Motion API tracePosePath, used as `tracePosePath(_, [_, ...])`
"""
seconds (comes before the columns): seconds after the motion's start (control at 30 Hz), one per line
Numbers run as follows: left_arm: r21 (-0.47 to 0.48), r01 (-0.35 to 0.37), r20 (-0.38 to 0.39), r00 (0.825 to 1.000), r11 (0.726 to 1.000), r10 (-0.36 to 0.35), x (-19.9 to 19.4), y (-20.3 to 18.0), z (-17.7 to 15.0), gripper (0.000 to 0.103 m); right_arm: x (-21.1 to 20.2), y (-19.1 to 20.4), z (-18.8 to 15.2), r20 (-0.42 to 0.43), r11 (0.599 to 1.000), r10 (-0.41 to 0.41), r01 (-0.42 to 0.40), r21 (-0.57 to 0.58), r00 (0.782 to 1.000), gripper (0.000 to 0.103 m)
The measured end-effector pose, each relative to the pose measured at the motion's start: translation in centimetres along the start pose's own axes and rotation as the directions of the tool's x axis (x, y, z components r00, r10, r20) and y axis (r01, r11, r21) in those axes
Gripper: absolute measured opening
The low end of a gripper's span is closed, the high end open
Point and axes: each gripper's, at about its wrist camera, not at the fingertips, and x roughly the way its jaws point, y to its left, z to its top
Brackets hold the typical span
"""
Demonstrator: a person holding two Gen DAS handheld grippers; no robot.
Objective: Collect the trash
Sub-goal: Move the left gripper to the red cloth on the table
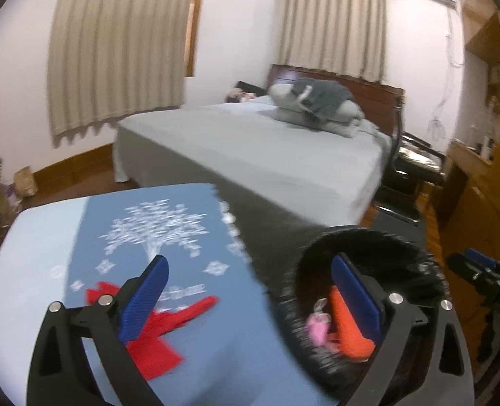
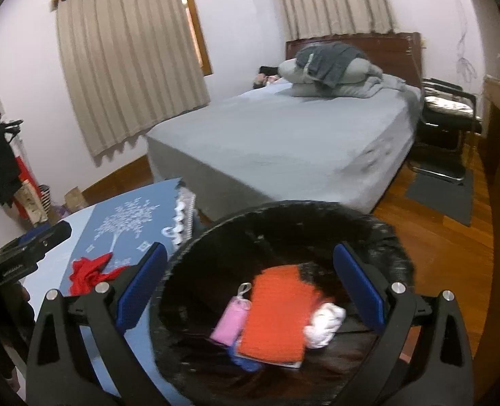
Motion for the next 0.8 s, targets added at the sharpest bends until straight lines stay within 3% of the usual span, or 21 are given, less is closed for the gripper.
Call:
tracePosePath(0.3, [-0.077, -0.171, -0.038, 0.985, 0.982, 0.169, -1.2, 8.6, -3.5, 0.095, 3.5, 6.8, -0.8, -0.022, 0.99, 0.12, -0.122, -0.074, 0.992, 0.096])
tracePosePath(0.57, [-0.116, -0.209, -0.086, 0.976, 0.971, 0.2, -0.2, 12.3, -5.5, 0.088, 6.7, 12.2, -1.9, -0.05, 0.966, 0.209, -0.215, -0.145, 0.977, 0.096])
tracePosePath(0.8, [-0.134, -0.201, -0.15, 0.972, 0.97, 0.181, 2.9, 13.0, -7.0, 0.085, 8.3, 13.3, -2.2, -0.06, 0.966, 0.198, -0.205, -0.157, 0.978, 0.096])
